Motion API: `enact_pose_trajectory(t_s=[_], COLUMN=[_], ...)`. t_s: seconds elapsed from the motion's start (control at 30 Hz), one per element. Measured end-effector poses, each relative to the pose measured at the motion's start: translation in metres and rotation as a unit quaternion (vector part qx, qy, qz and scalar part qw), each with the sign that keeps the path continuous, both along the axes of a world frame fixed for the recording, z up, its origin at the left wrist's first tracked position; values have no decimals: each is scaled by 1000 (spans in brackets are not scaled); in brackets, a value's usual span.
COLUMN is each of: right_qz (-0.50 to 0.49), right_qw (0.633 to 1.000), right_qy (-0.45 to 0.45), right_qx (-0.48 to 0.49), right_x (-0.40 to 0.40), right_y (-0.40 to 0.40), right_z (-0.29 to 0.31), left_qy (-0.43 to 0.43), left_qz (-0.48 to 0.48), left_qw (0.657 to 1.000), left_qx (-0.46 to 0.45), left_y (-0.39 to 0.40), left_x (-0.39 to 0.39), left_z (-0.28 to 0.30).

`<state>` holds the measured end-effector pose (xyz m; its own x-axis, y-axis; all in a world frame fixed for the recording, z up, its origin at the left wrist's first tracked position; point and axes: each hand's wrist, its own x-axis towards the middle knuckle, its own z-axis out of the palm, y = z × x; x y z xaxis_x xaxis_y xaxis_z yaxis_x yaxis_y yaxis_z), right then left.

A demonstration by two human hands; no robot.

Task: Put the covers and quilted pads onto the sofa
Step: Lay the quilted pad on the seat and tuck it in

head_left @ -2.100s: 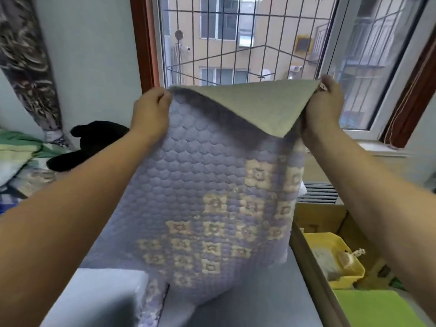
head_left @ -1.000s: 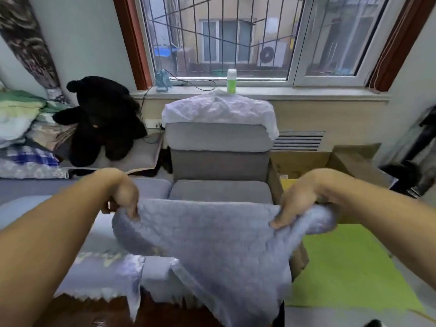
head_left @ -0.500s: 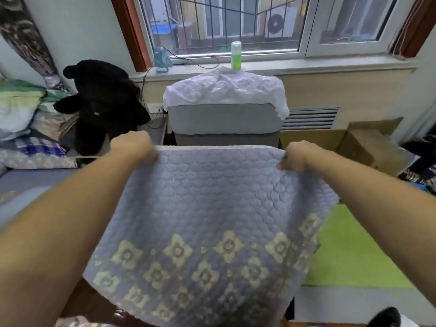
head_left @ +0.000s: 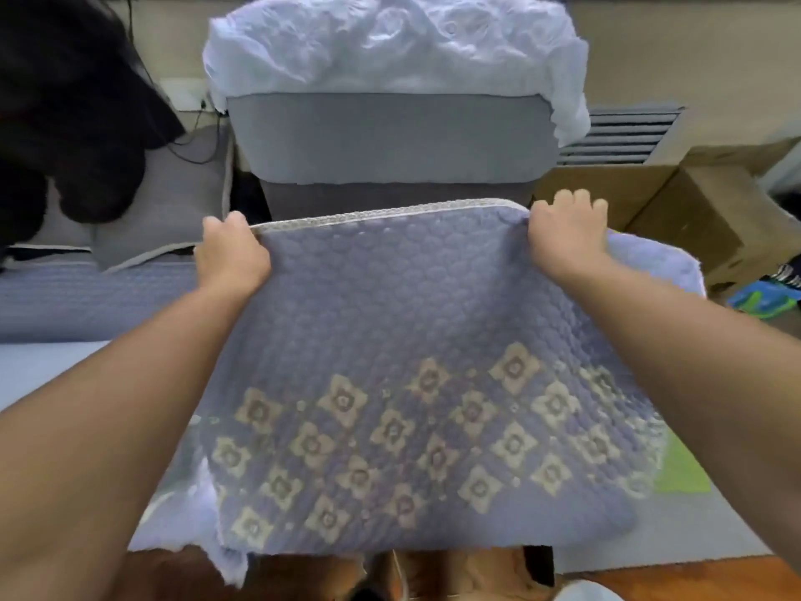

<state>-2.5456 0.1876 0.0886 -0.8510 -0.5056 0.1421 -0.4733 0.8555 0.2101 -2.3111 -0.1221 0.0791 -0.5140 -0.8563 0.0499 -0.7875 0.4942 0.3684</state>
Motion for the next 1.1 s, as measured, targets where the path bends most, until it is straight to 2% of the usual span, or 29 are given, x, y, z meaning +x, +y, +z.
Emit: enact_pose_trajectory(t_s=[0.07, 0.13, 0.2, 0.27, 0.33, 0.4, 0.47, 0.63, 0.7, 0.77, 0.87, 0.97, 1.03, 1.1], right_qz=[0, 14, 39, 42, 10, -54, -97, -112, -66, -10, 38, 68, 70, 42], right_qw=[999, 1000, 997, 979, 943, 918, 912, 931, 941, 943, 937, 944, 955, 963], right_qy=[42, 23, -58, -176, -301, -371, -381, -317, -308, -328, -347, -320, -283, -261], right_qx=[-34, -12, 41, 98, 139, 131, 118, 141, 124, 57, 14, 28, 58, 48], right_x=[-36, -45, -23, 13, 36, 39, 31, 22, 10, -14, -74, -135, -154, -153], right_y=[-38, -64, -72, -66, -50, -30, -13, -33, -61, -98, -148, -164, -159, -150], right_z=[-65, -145, -230, -305, -365, -407, -429, -433, -428, -423, -425, -452, -469, -473], left_qy=[56, 46, -24, -113, -214, -266, -279, -300, -271, -235, -206, -246, -249, -242], left_qz=[-24, -78, -121, -149, -152, -123, -111, -174, -198, -197, -106, 6, 21, 21], left_qw=[996, 986, 969, 955, 944, 932, 926, 923, 931, 946, 970, 962, 957, 959], left_qx=[68, 143, 212, 229, 202, 212, 227, 170, 144, 105, 76, 117, 146, 145], left_y=[-26, -25, -3, 26, 42, 40, 30, 9, -1, -23, -70, -128, -150, -155], left_x=[-43, -62, -55, -28, -1, 14, 20, 28, 23, 4, -51, -92, -101, -101], left_z=[-63, -143, -235, -320, -379, -415, -432, -439, -434, -430, -428, -440, -449, -454])
